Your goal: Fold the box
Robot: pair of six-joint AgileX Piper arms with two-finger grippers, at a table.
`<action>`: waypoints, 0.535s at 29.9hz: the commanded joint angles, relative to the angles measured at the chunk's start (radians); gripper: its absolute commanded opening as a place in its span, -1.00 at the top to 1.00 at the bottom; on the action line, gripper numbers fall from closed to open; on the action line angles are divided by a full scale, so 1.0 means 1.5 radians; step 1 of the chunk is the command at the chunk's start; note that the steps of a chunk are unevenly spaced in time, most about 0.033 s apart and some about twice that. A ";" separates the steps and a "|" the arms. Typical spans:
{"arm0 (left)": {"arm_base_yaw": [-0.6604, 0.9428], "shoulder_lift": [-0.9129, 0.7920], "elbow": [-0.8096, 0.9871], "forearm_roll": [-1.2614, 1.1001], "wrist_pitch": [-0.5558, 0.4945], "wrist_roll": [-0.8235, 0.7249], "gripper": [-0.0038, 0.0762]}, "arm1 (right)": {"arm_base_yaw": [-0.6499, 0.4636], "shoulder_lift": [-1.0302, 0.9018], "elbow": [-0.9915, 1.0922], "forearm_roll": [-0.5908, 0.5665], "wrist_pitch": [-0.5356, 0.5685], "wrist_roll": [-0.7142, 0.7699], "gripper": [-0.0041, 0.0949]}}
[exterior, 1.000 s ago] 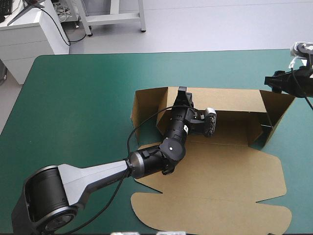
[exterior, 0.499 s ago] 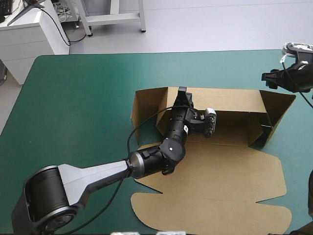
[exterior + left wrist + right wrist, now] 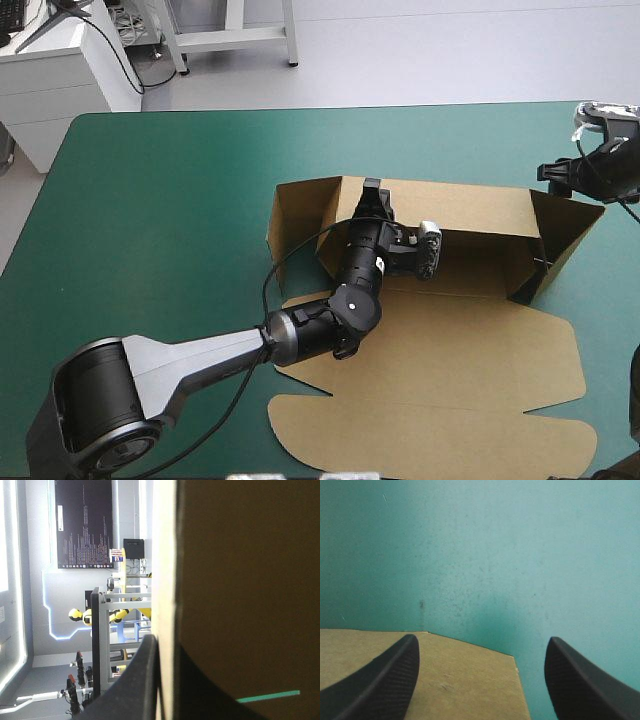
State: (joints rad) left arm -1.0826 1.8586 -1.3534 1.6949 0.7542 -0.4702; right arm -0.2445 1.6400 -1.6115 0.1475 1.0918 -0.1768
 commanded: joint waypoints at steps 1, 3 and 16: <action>-0.004 -0.029 -0.014 -0.010 0.028 -0.014 0.92 | -0.006 -0.031 -0.016 -0.018 0.003 -0.003 -0.39; -0.004 -0.029 -0.014 -0.025 0.028 -0.016 0.92 | -0.015 -0.035 -0.016 -0.016 0.010 -0.003 -0.38; -0.004 -0.029 -0.014 -0.075 0.027 -0.017 0.92 | -0.099 -0.101 0.120 0.082 -0.013 -0.092 -0.38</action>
State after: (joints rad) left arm -1.0867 1.8577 -1.3596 1.6319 0.7639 -0.4702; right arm -0.3854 1.5401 -1.4782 0.2335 1.0837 -0.2658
